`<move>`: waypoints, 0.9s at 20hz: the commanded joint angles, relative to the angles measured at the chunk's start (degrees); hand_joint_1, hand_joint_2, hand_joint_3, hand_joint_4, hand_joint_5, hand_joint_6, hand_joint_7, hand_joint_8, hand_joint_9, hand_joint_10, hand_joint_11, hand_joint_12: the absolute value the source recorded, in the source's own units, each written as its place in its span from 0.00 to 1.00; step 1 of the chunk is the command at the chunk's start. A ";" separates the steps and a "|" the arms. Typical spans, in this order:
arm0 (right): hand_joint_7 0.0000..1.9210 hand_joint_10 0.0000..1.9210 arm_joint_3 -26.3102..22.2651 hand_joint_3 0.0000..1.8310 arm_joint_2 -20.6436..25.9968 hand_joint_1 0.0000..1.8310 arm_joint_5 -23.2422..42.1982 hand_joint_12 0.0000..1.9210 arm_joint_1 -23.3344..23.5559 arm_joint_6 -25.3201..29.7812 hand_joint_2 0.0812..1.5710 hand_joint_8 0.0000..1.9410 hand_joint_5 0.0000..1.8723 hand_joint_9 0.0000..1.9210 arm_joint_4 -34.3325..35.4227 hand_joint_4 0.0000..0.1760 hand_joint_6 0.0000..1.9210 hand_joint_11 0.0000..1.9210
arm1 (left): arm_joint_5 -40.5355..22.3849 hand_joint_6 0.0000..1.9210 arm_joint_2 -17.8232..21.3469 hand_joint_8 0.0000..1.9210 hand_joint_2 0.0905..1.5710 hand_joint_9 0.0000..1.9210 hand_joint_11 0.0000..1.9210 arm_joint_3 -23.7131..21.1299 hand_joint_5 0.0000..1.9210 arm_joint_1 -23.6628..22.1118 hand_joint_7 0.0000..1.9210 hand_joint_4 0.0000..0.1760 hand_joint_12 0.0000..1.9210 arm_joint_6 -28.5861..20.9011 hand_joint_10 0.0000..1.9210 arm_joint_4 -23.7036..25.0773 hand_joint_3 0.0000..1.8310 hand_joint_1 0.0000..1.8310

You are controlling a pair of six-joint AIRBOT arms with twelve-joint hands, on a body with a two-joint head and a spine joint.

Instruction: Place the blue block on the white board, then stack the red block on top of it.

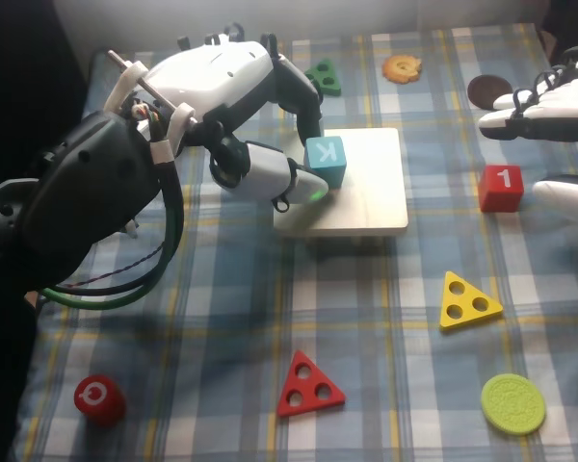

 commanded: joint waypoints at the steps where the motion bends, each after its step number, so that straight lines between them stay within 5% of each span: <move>1: 0.25 0.00 0.24 0.00 -0.20 0.20 6.70 0.31 0.88 0.47 0.87 0.00 0.26 0.25 1.00 0.00 0.00 0.13 | -4.97 0.44 -0.38 0.00 0.67 0.27 0.00 0.33 0.55 -0.77 0.38 0.86 0.39 -0.25 0.00 1.64 0.00 0.58; 4: 0.25 0.00 0.34 0.00 -0.26 0.20 6.70 0.31 0.98 0.54 0.87 0.00 0.25 0.26 0.92 0.00 0.00 0.13 | -4.81 0.43 -0.76 0.00 0.66 0.28 0.00 0.55 0.56 -0.76 0.37 0.99 0.42 -0.25 0.00 1.42 0.00 0.57; 13: 0.25 0.00 0.48 0.00 -0.39 0.21 6.70 0.32 1.14 0.85 0.87 0.00 0.26 0.26 0.76 0.02 0.00 0.14 | -4.82 0.48 -1.11 0.00 0.67 0.27 0.00 0.55 0.52 -0.69 0.34 1.00 0.40 -0.85 0.00 1.47 0.00 0.56; 14: 0.25 0.00 0.48 0.00 -0.39 0.21 6.70 0.32 1.14 0.87 0.87 0.00 0.26 0.26 0.76 0.02 0.00 0.14 | -4.81 0.19 -1.10 0.00 0.63 0.26 0.00 0.54 0.46 -0.63 0.33 0.71 0.39 -1.21 0.00 1.49 0.00 0.53; 15: 0.25 0.00 0.48 0.00 -0.39 0.21 6.70 0.32 1.14 0.87 0.87 0.00 0.26 0.26 0.76 0.00 0.00 0.13 | -4.81 0.06 -1.08 0.00 0.61 0.26 0.00 0.53 0.47 -0.59 0.33 0.60 0.39 -1.68 0.00 1.61 0.00 0.52; 17: 0.25 0.00 0.48 0.00 -0.39 0.22 6.70 0.32 1.14 0.90 0.87 0.00 0.26 0.26 0.76 0.00 0.00 0.13 | -4.89 0.01 -0.95 0.00 0.60 0.26 0.00 0.38 0.48 -0.54 0.33 0.49 0.40 -2.29 0.00 1.89 0.00 0.52; 18: 0.25 0.00 0.48 0.00 -0.39 0.22 6.70 0.32 1.14 0.90 0.87 0.00 0.26 0.26 0.76 0.00 0.00 0.13 | -5.09 0.00 -0.79 0.00 0.60 0.26 0.00 0.18 0.47 -0.46 0.33 0.53 0.41 -2.83 0.00 2.23 0.00 0.51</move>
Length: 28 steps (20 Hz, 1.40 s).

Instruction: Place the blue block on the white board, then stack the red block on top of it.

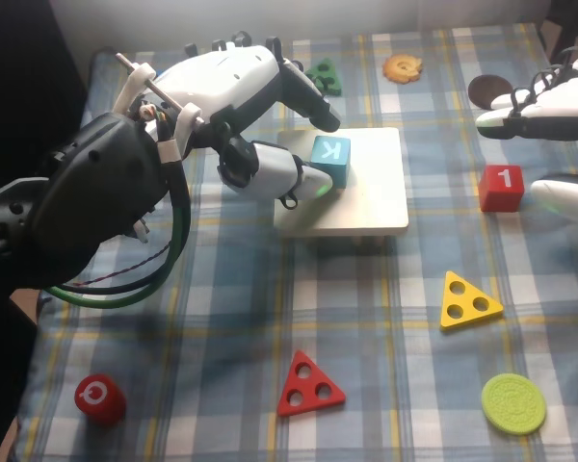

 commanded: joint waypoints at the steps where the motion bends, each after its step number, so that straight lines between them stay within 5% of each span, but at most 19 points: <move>1: 0.25 0.00 0.17 0.00 -0.04 0.23 6.68 0.32 0.90 0.44 0.87 0.00 0.26 0.26 1.26 0.00 0.00 0.13 | -5.87 0.00 0.15 0.00 0.60 0.25 0.00 -0.43 0.43 -0.35 0.32 0.62 0.41 -0.90 0.00 2.17 0.00 0.51; 5: 0.24 0.00 0.20 0.00 -0.07 0.23 6.67 0.33 0.96 0.44 0.85 0.00 0.24 0.25 1.30 0.01 0.00 0.12 | -8.91 0.00 2.21 0.00 0.59 0.23 0.00 -2.54 0.34 1.11 0.28 0.66 0.38 -7.63 0.00 5.11 0.00 0.48; 7: 0.21 0.00 0.67 0.00 -0.42 0.25 5.61 0.39 1.54 0.43 0.83 0.00 0.21 0.22 1.42 0.18 0.00 0.07 | -12.70 0.00 4.66 0.00 0.57 0.22 0.00 -4.98 0.28 2.58 0.26 0.82 0.35 -12.43 0.00 7.53 0.00 0.47; 11: 0.21 0.00 1.87 0.00 -1.46 0.37 2.91 0.45 2.72 0.14 0.71 0.00 0.21 0.22 1.41 0.11 0.00 0.05 | -16.79 0.00 7.45 0.00 0.54 0.15 0.00 -7.60 0.16 4.19 0.18 0.97 0.27 -16.00 0.00 9.26 0.00 0.41; 13: 0.21 0.00 2.94 0.00 -2.44 0.40 0.55 0.46 3.72 -0.17 0.67 0.00 0.21 0.22 1.41 0.16 0.00 0.04 | -19.95 0.00 9.44 0.00 0.53 0.13 0.00 -9.65 0.13 5.41 0.15 0.93 0.25 -18.23 0.00 10.71 0.00 0.40; 16: 0.21 0.00 5.08 0.00 -4.41 0.47 -4.20 0.51 5.77 -1.13 0.62 0.00 0.23 0.23 1.41 0.17 0.00 0.03 | -26.16 0.00 14.67 0.00 0.53 0.14 0.00 -14.20 0.14 8.94 0.14 0.87 0.47 -24.48 0.00 14.44 0.00 0.40; 20: 0.21 0.00 7.44 0.00 -6.56 0.51 -8.84 0.52 7.35 -1.68 0.62 0.00 0.26 0.24 1.42 0.06 0.01 0.03 | -32.35 0.00 19.54 0.00 0.51 0.14 0.00 -17.19 0.15 14.15 0.15 0.74 0.47 -36.70 0.00 18.48 0.00 0.41; 22: 0.22 0.00 8.51 0.00 -7.43 0.51 -10.80 0.52 7.97 -1.78 0.61 0.01 0.28 0.24 1.44 0.09 0.01 0.03 | -34.53 0.00 20.88 0.00 0.52 0.15 0.00 -17.64 0.16 16.09 0.16 0.76 0.46 -42.02 0.00 19.40 0.00 0.39; 23: 0.24 0.01 9.03 0.00 -7.83 0.50 -11.93 0.54 8.22 -1.95 0.62 0.00 0.31 0.26 1.52 0.06 0.01 0.04 | -35.95 0.01 21.29 0.01 0.52 0.15 0.00 -17.78 0.17 17.12 0.17 0.67 0.46 -43.75 0.01 19.40 0.00 0.39; 28: 0.29 0.01 10.95 0.00 -9.52 0.49 -14.37 0.54 8.72 -2.44 0.63 0.00 0.39 0.30 2.39 0.00 0.00 0.07 | -38.63 0.00 21.60 0.00 0.53 0.17 0.00 -17.99 0.18 19.03 0.18 0.45 0.46 -44.83 0.01 17.50 0.00 0.41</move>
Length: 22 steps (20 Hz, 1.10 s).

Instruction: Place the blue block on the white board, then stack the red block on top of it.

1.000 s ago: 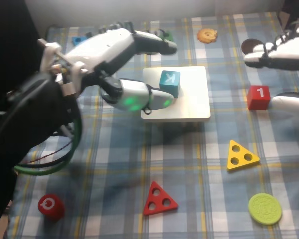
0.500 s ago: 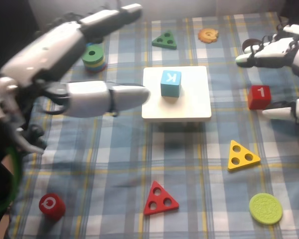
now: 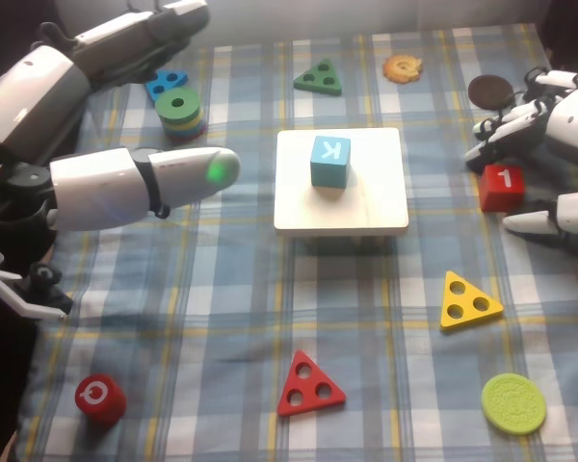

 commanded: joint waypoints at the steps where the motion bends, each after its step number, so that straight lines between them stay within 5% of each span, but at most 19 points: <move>1: 0.30 0.01 0.53 0.00 -0.39 0.49 5.31 0.54 1.20 -0.30 0.64 0.01 0.40 0.31 0.91 0.00 0.01 0.07 | -7.75 0.00 0.38 0.00 0.52 0.17 0.00 -0.21 0.18 -0.14 0.18 0.42 0.44 -0.56 0.00 1.01 0.00 0.41; 5: 0.35 0.01 1.39 0.00 -1.17 0.51 4.45 0.55 1.94 -0.34 0.65 0.00 0.47 0.34 1.01 0.00 0.01 0.08 | -8.52 0.00 0.60 0.00 0.52 0.16 0.00 -0.48 0.20 0.71 0.18 0.42 0.40 -0.74 0.00 0.40 0.00 0.40; 6: 0.41 0.01 1.45 0.00 -1.24 0.58 4.41 0.56 2.01 -0.34 0.71 0.01 0.51 0.39 1.01 0.14 0.51 0.12 | -8.60 0.00 0.59 0.00 0.53 0.16 0.00 -0.48 0.20 0.76 0.18 0.46 0.32 -0.74 0.00 0.24 0.00 0.41; 9: 0.44 0.02 1.45 0.00 -1.30 0.61 4.43 0.57 2.27 -0.34 0.71 0.01 0.50 0.41 1.01 0.00 0.54 0.13 | -8.68 0.00 0.59 0.00 0.53 0.16 0.00 -0.48 0.20 1.15 0.18 0.41 0.30 -0.74 0.00 -0.21 0.00 0.40; 10: 0.39 0.02 1.45 0.00 -1.25 0.65 4.45 0.59 2.46 -0.34 0.73 0.50 0.52 0.44 1.00 0.00 0.56 0.16 | -8.72 0.00 0.63 0.00 0.53 0.16 0.00 -0.48 0.19 1.42 0.18 0.44 0.38 -0.74 0.00 -0.36 0.00 0.40; 11: 0.36 0.03 1.45 0.00 -1.17 0.66 4.49 0.60 2.62 -0.34 0.74 0.63 0.51 0.45 0.98 0.00 0.59 0.16 | -8.81 0.00 0.72 0.00 0.53 0.17 0.00 -0.52 0.19 1.62 0.18 0.45 0.41 -0.75 0.00 -0.47 0.00 0.40; 13: 0.35 0.03 1.34 0.00 -0.71 0.66 5.13 0.60 2.85 -0.35 0.75 0.66 0.51 0.45 0.96 0.00 0.59 0.16 | -9.17 0.00 1.12 0.00 0.53 0.16 0.00 -0.74 0.20 2.03 0.18 0.42 0.42 -0.75 0.00 -0.61 0.00 0.40; 16: 0.37 0.03 0.73 0.00 0.08 0.66 5.77 0.61 3.78 -0.34 0.74 0.65 0.54 0.47 -0.22 0.00 0.54 0.19 | -9.34 0.00 1.28 0.00 0.52 0.17 0.00 -0.81 0.20 2.29 0.18 0.48 0.45 -0.75 0.00 -0.82 0.00 0.41; 17: 0.38 0.03 0.51 0.00 0.23 0.64 5.91 0.61 4.40 -0.34 0.69 0.36 0.56 0.46 -1.13 0.00 0.46 0.18 | -9.34 0.00 1.29 0.00 0.52 0.17 0.00 -0.81 0.20 2.43 0.19 0.46 0.46 -0.75 0.00 -0.86 0.00 0.41; 18: 0.43 0.02 0.18 0.00 0.40 0.63 6.13 0.60 5.37 -0.34 0.67 0.18 0.56 0.46 -2.42 0.00 0.44 0.18 | -9.34 0.00 1.31 0.00 0.52 0.17 0.00 -0.83 0.20 2.59 0.19 0.47 0.47 -0.75 0.00 -0.95 0.00 0.41; 22: 0.48 0.00 -0.97 0.00 1.01 0.64 7.00 0.56 11.20 0.35 0.67 0.04 0.56 0.44 -8.93 0.00 0.44 0.15 | -9.44 0.00 2.37 0.00 0.52 0.17 0.00 -1.31 0.21 3.53 0.19 0.40 0.45 -0.75 0.00 -1.06 0.00 0.42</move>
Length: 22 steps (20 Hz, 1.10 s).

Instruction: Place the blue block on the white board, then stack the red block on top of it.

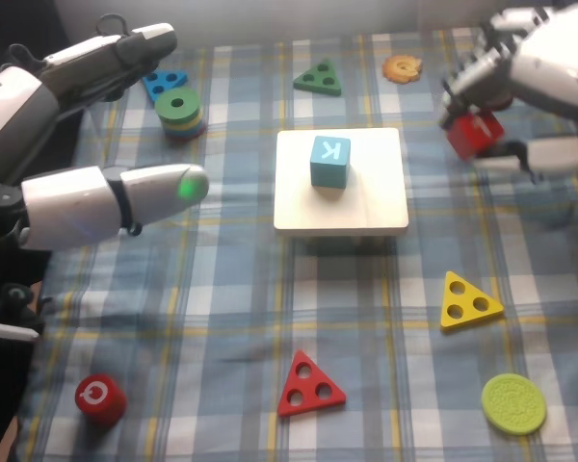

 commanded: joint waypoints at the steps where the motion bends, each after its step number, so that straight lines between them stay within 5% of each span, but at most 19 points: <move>1: 0.40 0.01 -0.04 0.00 0.20 0.66 7.05 0.56 1.41 0.96 0.71 0.50 0.56 0.44 0.04 0.00 0.48 0.14 | -7.43 0.00 0.45 0.00 0.52 0.17 0.00 -0.02 0.21 -0.43 0.19 0.39 0.46 -0.51 0.00 0.96 0.00 0.42; 2: 0.36 0.01 -0.03 0.00 0.16 0.66 7.27 0.57 3.32 2.71 0.73 0.63 0.54 0.44 -2.52 0.00 0.52 0.15 | -7.42 0.00 0.57 0.00 0.52 0.17 0.00 -0.05 0.21 -0.38 0.19 0.39 0.46 -0.51 0.00 0.99 0.00 0.42; 3: 0.37 0.01 0.06 0.00 -0.05 0.64 7.53 0.57 4.79 4.33 0.68 0.38 0.56 0.45 -4.95 0.00 0.46 0.16 | -7.36 0.00 0.63 0.00 0.52 0.17 0.00 -0.06 0.21 -0.38 0.19 0.43 0.46 -0.51 0.00 1.08 0.00 0.41; 4: 0.37 0.01 0.34 0.00 -0.58 0.64 7.86 0.57 6.56 6.36 0.68 0.38 0.56 0.45 -7.78 0.00 0.46 0.16 | -7.28 0.00 0.68 0.00 0.52 0.17 0.00 -0.08 0.21 -0.35 0.19 0.43 0.46 -0.51 0.00 1.12 0.00 0.41; 5: 0.44 0.01 0.68 0.00 -1.19 0.64 8.18 0.59 8.00 7.97 0.66 0.14 0.58 0.45 -10.00 0.00 0.42 0.17 | -7.20 0.00 0.68 0.00 0.53 0.18 0.00 -0.09 0.20 -0.30 0.19 0.53 0.48 -0.51 0.00 1.13 0.00 0.40; 6: 0.46 0.01 1.13 0.00 -1.88 0.64 8.57 0.60 9.30 9.86 0.66 0.09 0.58 0.46 -12.03 0.00 0.42 0.18 | -7.10 0.00 0.68 0.00 0.53 0.18 0.00 -0.09 0.20 -0.28 0.20 0.54 0.48 -0.51 0.00 1.18 0.00 0.40; 7: 0.47 0.01 1.51 0.00 -2.08 0.65 8.87 0.58 10.60 11.30 0.65 0.07 0.59 0.46 -14.04 0.00 0.39 0.18 | -6.90 0.00 0.69 0.00 0.53 0.18 0.00 -0.09 0.21 -0.28 0.20 0.48 0.48 -0.51 0.00 1.31 0.00 0.40; 14: 0.49 0.00 4.60 0.00 -6.80 0.65 10.15 0.52 13.32 20.09 0.65 0.00 0.60 0.43 -21.41 0.00 0.38 0.13 | -6.39 0.00 0.89 0.00 0.53 0.18 0.00 -0.05 0.20 -0.27 0.20 0.61 0.49 -0.50 0.00 1.52 0.00 0.38; 15: 0.49 0.01 5.36 0.00 -7.55 0.65 10.22 0.53 13.32 21.61 0.65 0.01 0.60 0.44 -22.03 0.00 0.38 0.15 | -6.34 0.00 0.89 0.00 0.53 0.18 0.00 -0.05 0.20 -0.28 0.20 0.57 0.49 -0.50 0.00 1.52 0.00 0.39; 22: 0.49 0.00 6.32 0.00 -9.32 0.64 10.21 0.58 13.30 23.65 0.66 0.00 0.59 0.43 -23.54 0.00 0.40 0.09 | -5.90 0.00 0.89 0.00 0.53 0.18 0.00 0.10 0.20 -0.36 0.19 0.59 0.48 -0.50 0.00 1.54 0.00 0.41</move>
